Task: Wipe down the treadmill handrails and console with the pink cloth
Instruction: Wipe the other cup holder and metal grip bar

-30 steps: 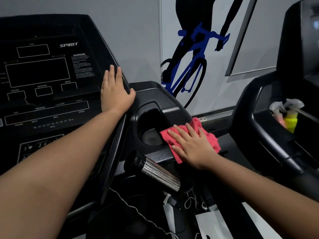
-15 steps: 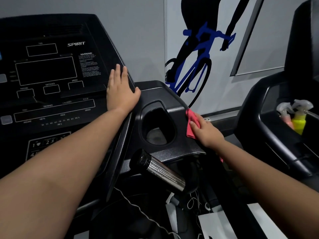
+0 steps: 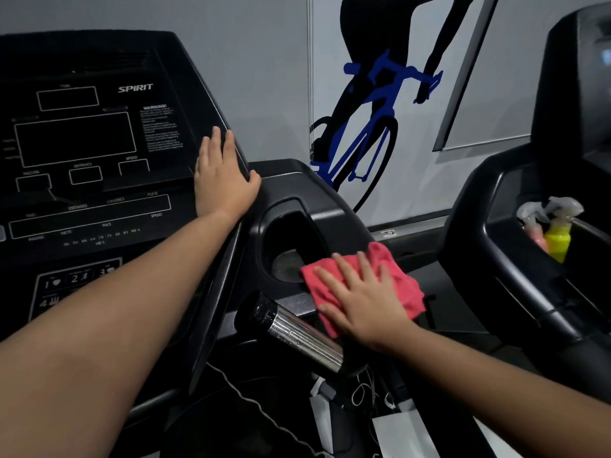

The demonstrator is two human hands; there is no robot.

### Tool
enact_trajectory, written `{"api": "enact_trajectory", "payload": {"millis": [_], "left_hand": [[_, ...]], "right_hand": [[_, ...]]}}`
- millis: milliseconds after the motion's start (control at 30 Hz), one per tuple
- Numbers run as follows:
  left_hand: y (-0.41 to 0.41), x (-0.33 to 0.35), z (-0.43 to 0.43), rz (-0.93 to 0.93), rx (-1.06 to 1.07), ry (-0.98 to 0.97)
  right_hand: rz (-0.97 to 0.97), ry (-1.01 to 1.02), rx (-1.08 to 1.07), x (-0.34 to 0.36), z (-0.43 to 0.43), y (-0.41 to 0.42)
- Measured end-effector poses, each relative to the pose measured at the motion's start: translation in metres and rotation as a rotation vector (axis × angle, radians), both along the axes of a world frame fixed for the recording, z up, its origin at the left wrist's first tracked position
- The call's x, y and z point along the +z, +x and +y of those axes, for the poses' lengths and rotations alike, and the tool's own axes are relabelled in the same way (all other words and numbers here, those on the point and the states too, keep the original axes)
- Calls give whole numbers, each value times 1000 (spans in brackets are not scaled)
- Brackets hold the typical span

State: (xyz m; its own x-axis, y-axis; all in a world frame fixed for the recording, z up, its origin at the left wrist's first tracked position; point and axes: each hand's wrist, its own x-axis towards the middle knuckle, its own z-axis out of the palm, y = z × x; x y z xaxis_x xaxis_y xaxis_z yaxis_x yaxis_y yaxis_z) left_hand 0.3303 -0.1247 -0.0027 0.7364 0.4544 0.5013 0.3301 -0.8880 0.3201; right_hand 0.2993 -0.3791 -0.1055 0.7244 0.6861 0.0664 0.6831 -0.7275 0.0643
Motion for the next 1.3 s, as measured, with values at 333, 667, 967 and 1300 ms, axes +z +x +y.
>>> {"api": "enact_trajectory", "payload": {"millis": [333, 667, 967, 1300], "left_hand": [[-1, 0, -1, 15, -9, -9], [-1, -1, -1, 18, 4, -13], [-1, 0, -4, 16, -8, -25], [0, 1, -4, 24, 10, -8]], "right_hand": [[-75, 39, 520, -7, -16, 33], [607, 440, 4, 4, -49, 67], [286, 289, -78, -12, -47, 51], [-240, 28, 734, -7, 16, 21]]}}
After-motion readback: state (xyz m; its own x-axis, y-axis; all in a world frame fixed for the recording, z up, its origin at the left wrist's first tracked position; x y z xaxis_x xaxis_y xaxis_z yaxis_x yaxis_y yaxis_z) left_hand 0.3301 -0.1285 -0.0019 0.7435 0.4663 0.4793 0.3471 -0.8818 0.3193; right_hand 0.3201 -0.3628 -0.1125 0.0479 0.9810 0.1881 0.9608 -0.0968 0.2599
